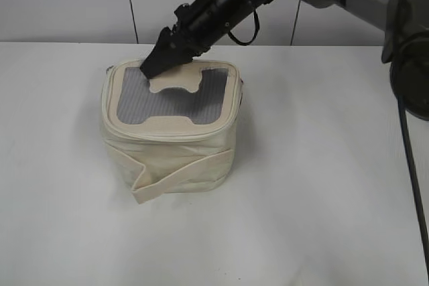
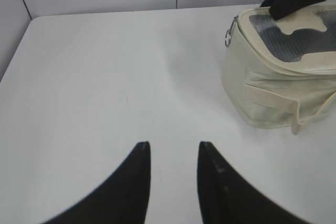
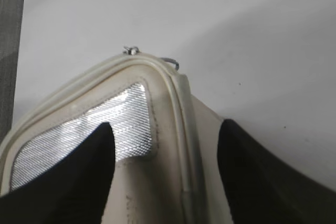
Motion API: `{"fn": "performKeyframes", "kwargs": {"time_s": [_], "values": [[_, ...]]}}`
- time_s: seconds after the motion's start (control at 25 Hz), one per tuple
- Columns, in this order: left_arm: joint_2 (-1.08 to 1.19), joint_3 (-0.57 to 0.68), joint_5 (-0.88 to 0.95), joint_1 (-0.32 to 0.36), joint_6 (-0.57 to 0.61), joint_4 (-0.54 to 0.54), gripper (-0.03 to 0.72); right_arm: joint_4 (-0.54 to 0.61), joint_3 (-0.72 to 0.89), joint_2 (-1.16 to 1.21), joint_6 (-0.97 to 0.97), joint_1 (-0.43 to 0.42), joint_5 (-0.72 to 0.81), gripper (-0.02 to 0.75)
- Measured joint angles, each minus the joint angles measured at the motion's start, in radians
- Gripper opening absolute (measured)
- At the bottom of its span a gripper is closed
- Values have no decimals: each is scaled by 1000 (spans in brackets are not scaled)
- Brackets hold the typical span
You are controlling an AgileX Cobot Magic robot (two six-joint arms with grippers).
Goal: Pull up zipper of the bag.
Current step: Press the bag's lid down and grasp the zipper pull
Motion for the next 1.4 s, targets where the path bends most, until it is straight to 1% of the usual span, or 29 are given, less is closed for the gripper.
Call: {"fn": "performKeyframes", "kwargs": {"time_s": [0.04,0.08,0.12,0.2,0.24,0.28,0.36,0.44,0.48,0.56,0.6,0.72,0.76,0.8,0.84,0.88,0.92,0.96,1.0,1.08,1.16,1.24,1.32,1.4], "values": [[0,0,0,0,0,0,237,-11,0,5,3,3,0,460],[0,0,0,0,0,0,237,-19,0,6,6,5,0,412],[0,0,-1,0,0,0,237,-21,0,6,7,5,0,351],[11,-5,-8,0,0,0,237,-28,-3,6,8,6,0,146],[30,-12,-24,0,0,-1,237,-32,-3,6,11,6,0,89],[60,-19,-44,0,0,-4,237,-34,-4,6,11,7,0,64],[144,-39,-120,0,1,-19,239,-35,-6,6,12,7,1,60],[272,-58,-215,0,51,-82,251,-37,-6,6,12,7,2,60],[335,-69,-273,0,107,-133,257,-37,-6,6,14,7,3,60],[505,-87,-373,0,239,-302,268,-37,-6,6,14,7,7,60],[586,-97,-399,0,331,-376,271,-37,-6,6,14,7,7,60],[928,-133,-424,4,644,-654,278,-37,-6,6,14,7,7,60],[1013,-148,-419,13,763,-741,279,-36,-7,6,14,7,8,60],[1106,-169,-403,32,883,-859,279,-35,-7,6,15,7,8,60],[1194,-197,-371,60,983,-985,279,-35,-7,6,15,7,9,60],[1281,-223,-334,93,1094,-1088,279,-35,-7,6,15,7,10,60],[1354,-258,-249,141,1191,-1198,279,-35,-7,6,15,7,10,60],[1442,-295,-145,194,1276,-1286,280,-35,-8,6,17,7,10,60],[1528,-327,-58,244,1337,-1342,281,-35,-8,6,19,7,12,58],[1667,-410,78,317,1466,-1386,294,-35,-8,6,24,7,14,55],[1785,-478,107,350,1567,-1385,330,-35,-8,6,26,7,14,55],[1865,-532,124,342,1666,-1362,371,-35,-8,6,28,7,14,55],[1926,-560,133,317,1735,-1353,398,-35,-8,6,30,7,14,55],[1974,-575,138,285,1781,-1343,410,-35,-8,6,31,7,14,55]]}}
